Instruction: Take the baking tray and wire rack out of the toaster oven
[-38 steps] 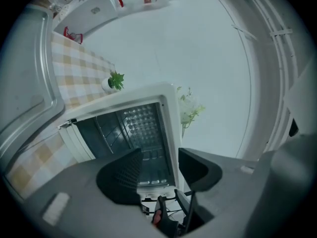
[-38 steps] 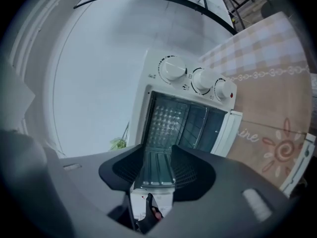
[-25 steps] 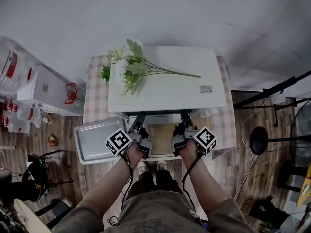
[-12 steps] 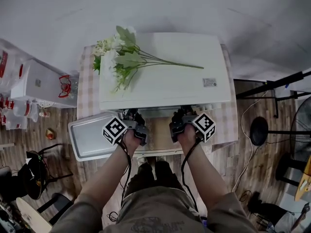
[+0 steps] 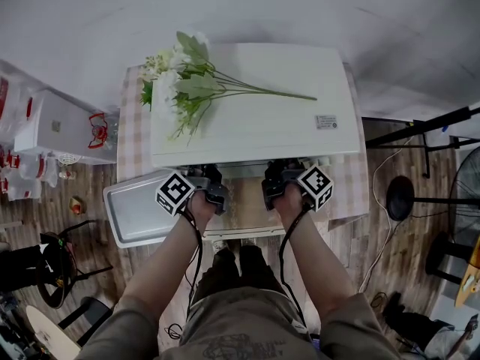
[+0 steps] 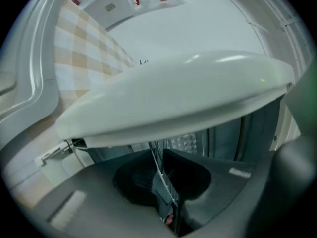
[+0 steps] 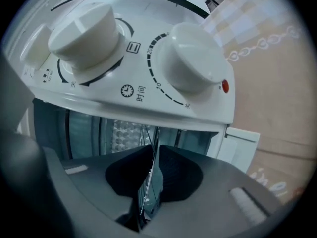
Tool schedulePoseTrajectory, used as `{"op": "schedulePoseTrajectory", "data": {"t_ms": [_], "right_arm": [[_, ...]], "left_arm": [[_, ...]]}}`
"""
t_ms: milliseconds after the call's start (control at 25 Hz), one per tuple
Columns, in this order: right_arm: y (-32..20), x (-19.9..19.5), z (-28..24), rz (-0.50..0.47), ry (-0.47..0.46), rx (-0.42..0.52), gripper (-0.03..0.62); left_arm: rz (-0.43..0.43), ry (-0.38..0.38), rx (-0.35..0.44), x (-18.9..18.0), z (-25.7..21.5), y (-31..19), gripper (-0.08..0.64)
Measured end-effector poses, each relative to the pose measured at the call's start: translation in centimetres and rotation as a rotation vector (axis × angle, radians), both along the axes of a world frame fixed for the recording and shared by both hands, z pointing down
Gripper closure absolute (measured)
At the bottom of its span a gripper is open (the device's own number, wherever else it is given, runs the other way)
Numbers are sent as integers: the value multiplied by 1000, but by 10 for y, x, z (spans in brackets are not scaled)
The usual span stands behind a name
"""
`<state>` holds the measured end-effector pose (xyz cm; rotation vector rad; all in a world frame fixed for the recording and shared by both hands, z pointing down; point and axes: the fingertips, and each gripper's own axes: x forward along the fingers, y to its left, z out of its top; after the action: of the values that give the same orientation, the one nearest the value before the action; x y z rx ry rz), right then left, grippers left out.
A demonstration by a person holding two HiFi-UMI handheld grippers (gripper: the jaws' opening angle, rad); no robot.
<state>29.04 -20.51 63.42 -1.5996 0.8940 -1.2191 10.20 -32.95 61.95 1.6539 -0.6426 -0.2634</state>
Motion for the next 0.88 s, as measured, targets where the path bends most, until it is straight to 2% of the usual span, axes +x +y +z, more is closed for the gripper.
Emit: {"op": "schedulePoseTrajectory", "data": {"t_ms": [120,760,880], "right_arm": [[-1,1,-4,6,1,18,556],[41,-24,-7,1,-48,48,565],[53,-32,-10,-1,-56,51,565]], "left_arm": [[-1,18,5,2,-4,-2,538],[25,68,6,-23,-7,40,554],[34,102,-1,-27,-15,54,555]]}}
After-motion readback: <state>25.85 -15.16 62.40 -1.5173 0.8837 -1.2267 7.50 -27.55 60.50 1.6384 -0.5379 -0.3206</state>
